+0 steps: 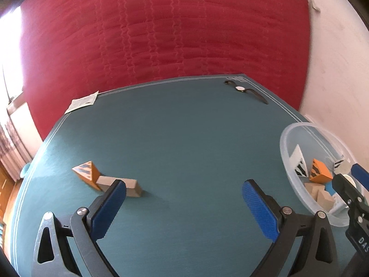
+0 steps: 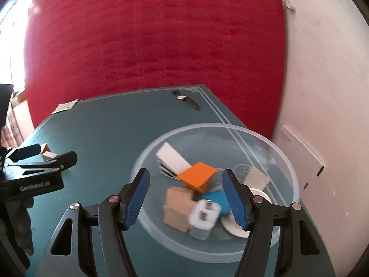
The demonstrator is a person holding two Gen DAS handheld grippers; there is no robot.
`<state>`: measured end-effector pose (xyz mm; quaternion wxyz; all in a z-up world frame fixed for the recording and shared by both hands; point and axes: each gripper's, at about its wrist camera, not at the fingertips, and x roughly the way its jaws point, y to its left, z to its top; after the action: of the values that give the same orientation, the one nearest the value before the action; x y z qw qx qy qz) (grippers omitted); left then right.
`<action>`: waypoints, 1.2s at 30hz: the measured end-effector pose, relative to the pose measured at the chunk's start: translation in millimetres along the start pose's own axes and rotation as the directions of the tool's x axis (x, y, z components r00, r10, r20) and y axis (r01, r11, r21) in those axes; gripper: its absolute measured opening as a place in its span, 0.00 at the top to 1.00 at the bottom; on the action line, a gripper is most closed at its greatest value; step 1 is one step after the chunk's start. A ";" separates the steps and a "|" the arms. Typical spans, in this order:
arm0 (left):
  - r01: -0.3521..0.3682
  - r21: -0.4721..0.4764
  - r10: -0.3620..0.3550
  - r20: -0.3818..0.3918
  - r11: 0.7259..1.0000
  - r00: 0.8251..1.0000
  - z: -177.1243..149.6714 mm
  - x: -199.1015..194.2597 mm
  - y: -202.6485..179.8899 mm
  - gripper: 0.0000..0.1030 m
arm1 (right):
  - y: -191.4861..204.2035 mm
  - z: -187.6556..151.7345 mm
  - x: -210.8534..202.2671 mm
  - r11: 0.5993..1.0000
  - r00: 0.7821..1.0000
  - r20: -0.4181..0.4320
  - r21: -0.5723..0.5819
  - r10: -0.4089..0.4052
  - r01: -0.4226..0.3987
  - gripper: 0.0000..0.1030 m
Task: Organize rigid objects
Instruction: 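Move both open grippers back to the striped triangle and wood bar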
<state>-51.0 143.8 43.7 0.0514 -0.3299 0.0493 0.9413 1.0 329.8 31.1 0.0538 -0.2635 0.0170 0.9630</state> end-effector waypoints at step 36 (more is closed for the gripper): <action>-0.142 -0.164 0.123 -0.117 0.976 0.985 -19.0 28.6 151.8 0.01 | 147.2 -1.8 35.2 0.933 0.942 -0.155 -0.160 0.298 -0.322 0.34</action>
<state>-81.1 -7.0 19.9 -0.0428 -0.3785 -0.0074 0.9246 -44.8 186.7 12.3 -0.1247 -0.3226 -0.0268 0.9379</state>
